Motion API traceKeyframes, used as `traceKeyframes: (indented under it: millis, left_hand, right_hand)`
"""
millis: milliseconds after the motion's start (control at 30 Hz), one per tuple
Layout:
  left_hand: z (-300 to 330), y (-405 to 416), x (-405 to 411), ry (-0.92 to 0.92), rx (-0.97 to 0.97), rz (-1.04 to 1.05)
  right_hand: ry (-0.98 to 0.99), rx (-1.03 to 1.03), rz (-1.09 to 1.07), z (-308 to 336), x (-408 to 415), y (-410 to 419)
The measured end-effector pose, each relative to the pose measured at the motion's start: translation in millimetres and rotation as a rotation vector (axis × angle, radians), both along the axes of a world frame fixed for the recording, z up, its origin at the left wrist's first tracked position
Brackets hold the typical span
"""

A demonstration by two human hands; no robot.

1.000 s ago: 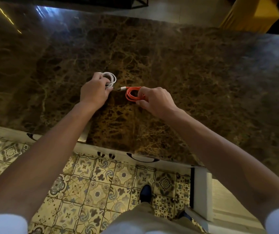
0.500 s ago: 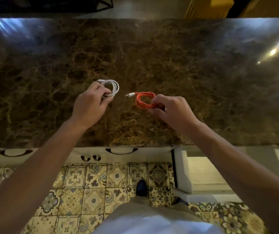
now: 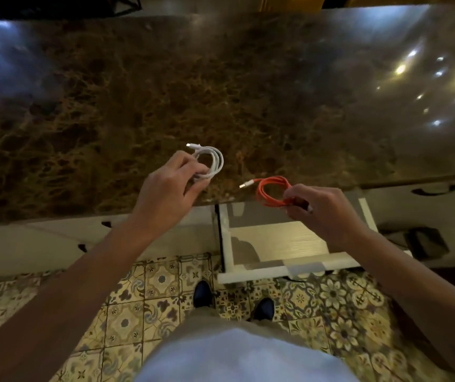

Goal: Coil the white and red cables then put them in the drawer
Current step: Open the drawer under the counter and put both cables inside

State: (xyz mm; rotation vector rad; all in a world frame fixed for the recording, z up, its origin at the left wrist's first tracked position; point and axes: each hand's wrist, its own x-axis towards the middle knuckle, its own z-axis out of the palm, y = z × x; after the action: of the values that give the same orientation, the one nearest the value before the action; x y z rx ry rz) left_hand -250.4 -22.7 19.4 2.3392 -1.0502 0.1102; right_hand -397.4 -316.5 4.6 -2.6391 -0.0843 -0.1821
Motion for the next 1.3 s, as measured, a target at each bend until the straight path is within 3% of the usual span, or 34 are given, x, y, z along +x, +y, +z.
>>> traceKeyframes:
  millis: [400,633,833,933,1000,1133,1300]
  left_hand:
    - [-38.7,-72.2,-114.1,0.064,0.023,-0.099]
    - [-62.6,-111.6,-106.4,0.215,0.281,-0.296]
    - [-91.2,-145.7,-84.1,0.353,0.566,-0.224]
    - [-114.6,-163.7,-78.6,0.334,0.693,-0.140]
    - [-126.0,-169.5,-69.5,0.296,0.701,-0.080]
    - [-146.1,-174.4,-53.7,0.420,0.760,-0.074]
    - [-162.7,-177.7,-55.5,0.445,0.690,0.068]
  right_hand:
    - [0.098,-0.008,0.208,-24.0,-64.6,-93.0]
    - [0.218,-0.097,0.244,-54.1,-52.2,-112.4]
    - [0.406,-0.180,0.202,-84.3,-30.2,-109.8]
    - [0.425,-0.294,0.128,-93.8,-13.9,-104.0]
    - [0.416,-0.347,0.101,-102.8,-4.4,-99.8]
    - [0.398,-0.285,0.122,-121.4,5.4,-95.4]
    - [0.270,-0.253,0.084,-135.1,5.9,-103.3]
